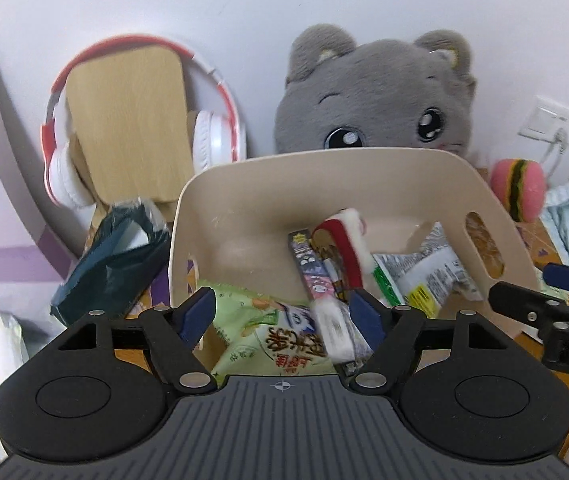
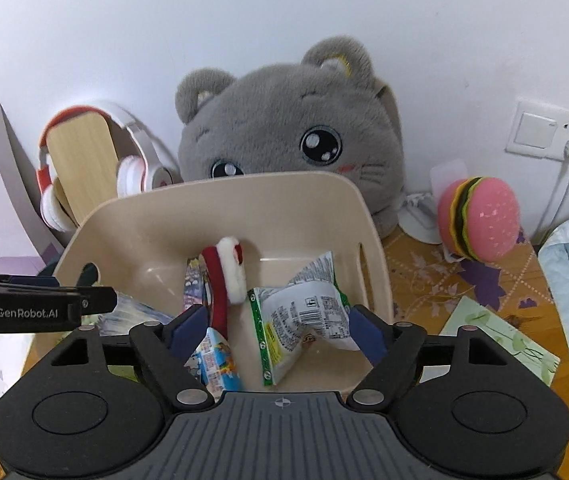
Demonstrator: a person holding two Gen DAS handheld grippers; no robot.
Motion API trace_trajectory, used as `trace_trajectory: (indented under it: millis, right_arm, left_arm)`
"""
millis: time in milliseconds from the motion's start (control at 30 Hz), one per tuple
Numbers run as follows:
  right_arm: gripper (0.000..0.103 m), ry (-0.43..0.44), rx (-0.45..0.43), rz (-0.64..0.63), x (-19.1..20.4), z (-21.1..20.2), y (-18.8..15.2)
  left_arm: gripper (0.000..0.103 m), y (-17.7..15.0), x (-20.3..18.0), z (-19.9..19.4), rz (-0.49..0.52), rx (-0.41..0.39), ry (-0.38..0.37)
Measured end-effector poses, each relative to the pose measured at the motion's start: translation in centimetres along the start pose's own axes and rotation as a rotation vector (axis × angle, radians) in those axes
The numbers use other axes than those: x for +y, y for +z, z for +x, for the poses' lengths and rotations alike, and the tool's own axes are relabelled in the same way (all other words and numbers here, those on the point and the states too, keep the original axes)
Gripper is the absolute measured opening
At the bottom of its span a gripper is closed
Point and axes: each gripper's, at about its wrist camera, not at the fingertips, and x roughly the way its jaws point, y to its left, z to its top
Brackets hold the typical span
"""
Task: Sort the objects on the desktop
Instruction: 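Lift both boxes over the basket and open both grippers to drop them, then grasp the black hair tie with the left gripper while the right grasps the brown hair clip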
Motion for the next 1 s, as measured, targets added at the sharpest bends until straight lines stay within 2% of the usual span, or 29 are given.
trace_trajectory:
  millis: [33, 200, 467, 633, 800, 1000]
  right_arm:
    - [0.086, 0.005, -0.013, 0.009, -0.3, -0.6, -0.2]
    - [0.087, 0.007, -0.044, 0.047, -2.0, -3.1, -1.6]
    - [0.090, -0.051, -0.028, 0.047, -4.9, -5.6, -4.2]
    - [0.093, -0.103, 0.016, 0.051, -6.9, -5.8, -6.7]
    - [0.093, -0.134, 0.075, 0.066, -8.6, -5.5, -9.4]
    - [0.094, -0.151, 0.118, 0.050, -9.4, -5.0, -11.0]
  left_arm:
    - [0.075, -0.1, 0.0, -0.4, 0.001, -0.005, -0.010]
    - [0.076, -1.0, -0.5, -1.7, 0.016, -0.002, -0.051]
    - [0.076, -4.5, -1.9, -2.2, 0.059, 0.060, -0.127]
    - [0.078, -7.1, -3.7, -2.3, 0.195, 0.062, -0.143]
    - [0.078, -9.0, -4.1, -1.6, 0.223, 0.115, -0.156]
    - [0.078, -10.0, -4.5, 0.1, 0.252, 0.150, -0.138]
